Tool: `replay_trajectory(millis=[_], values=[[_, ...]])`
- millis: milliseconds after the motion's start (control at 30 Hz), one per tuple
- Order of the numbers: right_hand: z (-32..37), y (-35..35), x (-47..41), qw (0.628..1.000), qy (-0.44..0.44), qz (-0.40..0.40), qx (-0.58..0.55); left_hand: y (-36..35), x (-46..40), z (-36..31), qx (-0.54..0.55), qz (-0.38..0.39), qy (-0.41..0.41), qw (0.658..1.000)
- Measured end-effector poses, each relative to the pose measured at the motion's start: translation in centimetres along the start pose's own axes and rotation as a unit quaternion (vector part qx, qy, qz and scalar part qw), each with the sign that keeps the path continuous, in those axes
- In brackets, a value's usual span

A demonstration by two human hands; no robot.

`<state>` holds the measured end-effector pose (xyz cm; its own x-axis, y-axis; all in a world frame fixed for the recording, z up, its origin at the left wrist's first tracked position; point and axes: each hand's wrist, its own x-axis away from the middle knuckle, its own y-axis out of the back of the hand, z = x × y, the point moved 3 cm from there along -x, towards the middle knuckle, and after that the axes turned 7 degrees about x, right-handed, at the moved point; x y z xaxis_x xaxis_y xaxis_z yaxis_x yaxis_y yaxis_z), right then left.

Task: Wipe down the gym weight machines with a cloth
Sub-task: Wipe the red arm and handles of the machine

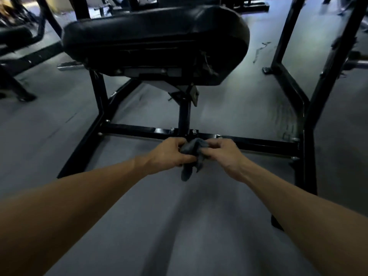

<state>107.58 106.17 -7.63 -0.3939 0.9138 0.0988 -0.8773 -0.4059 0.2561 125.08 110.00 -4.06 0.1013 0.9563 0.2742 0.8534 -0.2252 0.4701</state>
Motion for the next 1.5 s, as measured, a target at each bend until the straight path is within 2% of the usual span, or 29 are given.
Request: replay_trajectory(millis=[200, 400, 533, 700, 833, 1067, 1167, 1367, 1500], values=[[4.9, 1.4, -0.5, 0.996, -0.015, -0.085, 0.036, 5.0, 1.5, -2.8, 0.012, -0.027, -0.048, 0.998], [12.8, -0.2, -0.7, 0.99, 0.037, -0.127, 0.046, 10.2, 3.1, -5.2, 0.082, -0.021, -0.1, 0.991], [18.2, -0.4, -0.6, 0.979, 0.08, -0.179, 0.053, 14.2, 4.0, -8.0, 0.15, 0.015, -0.133, 0.98], [24.8, -2.0, -0.1, 0.975, 0.125, -0.154, 0.1, 19.4, 5.9, -10.0, 0.209, 0.021, -0.163, 0.964], [29.3, -3.4, -0.2, 0.98, 0.122, -0.123, 0.098, 22.7, 6.6, -11.0, 0.245, 0.014, -0.173, 0.954], [40.2, -1.4, -1.2, 0.969, 0.147, -0.142, 0.136, 29.7, 7.5, -19.9, 0.24, -0.021, -0.227, 0.944], [45.3, -0.4, -0.8, 0.959, 0.193, -0.15, 0.143, 32.3, 8.8, -24.1, 0.214, -0.066, -0.276, 0.935], [55.7, 3.6, -1.5, 0.942, 0.243, -0.183, 0.144, 37.1, 11.7, -33.9, 0.186, -0.095, -0.353, 0.912], [62.5, 6.4, -1.5, 0.928, 0.274, -0.207, 0.146, 39.8, 13.1, -40.1, 0.19, -0.1, -0.372, 0.903]])
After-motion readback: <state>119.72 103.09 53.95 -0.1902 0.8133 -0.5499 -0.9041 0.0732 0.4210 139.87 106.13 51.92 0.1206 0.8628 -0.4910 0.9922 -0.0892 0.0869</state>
